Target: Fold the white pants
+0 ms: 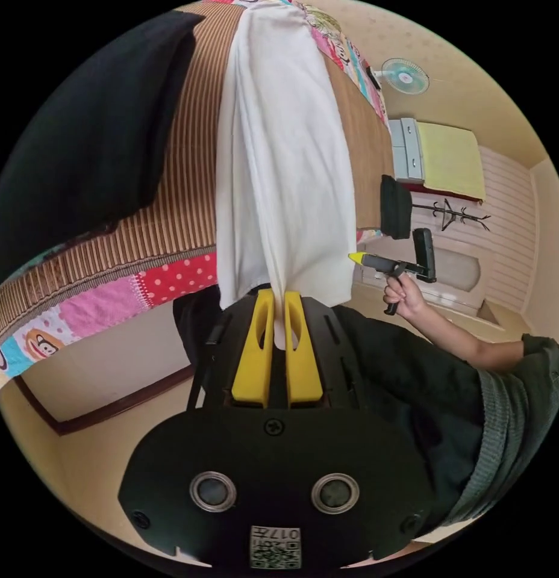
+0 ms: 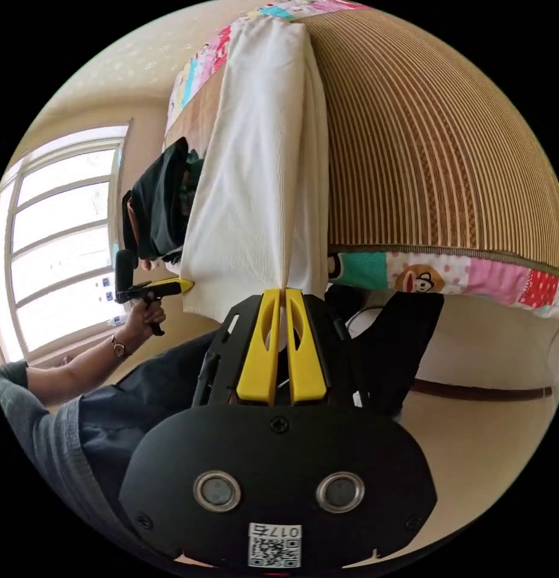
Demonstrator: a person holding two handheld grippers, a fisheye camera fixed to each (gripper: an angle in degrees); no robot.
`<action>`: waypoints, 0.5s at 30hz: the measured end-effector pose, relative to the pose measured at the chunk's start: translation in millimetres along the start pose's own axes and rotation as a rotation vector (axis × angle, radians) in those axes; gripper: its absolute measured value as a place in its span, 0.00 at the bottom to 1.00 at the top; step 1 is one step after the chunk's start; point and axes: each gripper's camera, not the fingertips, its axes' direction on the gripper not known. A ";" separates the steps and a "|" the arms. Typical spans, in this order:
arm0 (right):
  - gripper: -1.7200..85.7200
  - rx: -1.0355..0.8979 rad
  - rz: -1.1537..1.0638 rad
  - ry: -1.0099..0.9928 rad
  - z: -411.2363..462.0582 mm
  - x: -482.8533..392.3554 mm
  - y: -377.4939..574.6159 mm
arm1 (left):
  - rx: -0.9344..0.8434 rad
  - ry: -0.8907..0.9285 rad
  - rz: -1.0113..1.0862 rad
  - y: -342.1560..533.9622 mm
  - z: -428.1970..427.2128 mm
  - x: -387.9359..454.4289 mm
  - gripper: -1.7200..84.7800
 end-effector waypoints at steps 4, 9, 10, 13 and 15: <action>0.06 -0.035 0.086 0.035 30.7 26.9 -16.2 | 0.009 0.017 -0.103 -1.2 21.4 -16.9 0.07; 0.14 0.015 0.061 0.090 9.0 28.3 -15.2 | 0.159 -0.143 -0.171 25.0 -4.7 -17.2 0.14; 0.15 0.017 0.056 0.087 7.1 29.2 -15.9 | 0.191 -0.142 -0.176 28.2 -10.0 -18.4 0.16; 0.16 -0.012 0.041 0.064 9.9 36.7 -28.6 | 0.164 -0.045 -0.163 16.8 -3.0 -25.2 0.20; 0.16 -0.063 0.005 -0.008 21.1 35.5 -43.3 | 0.125 -0.024 -0.123 4.3 6.8 -22.8 0.20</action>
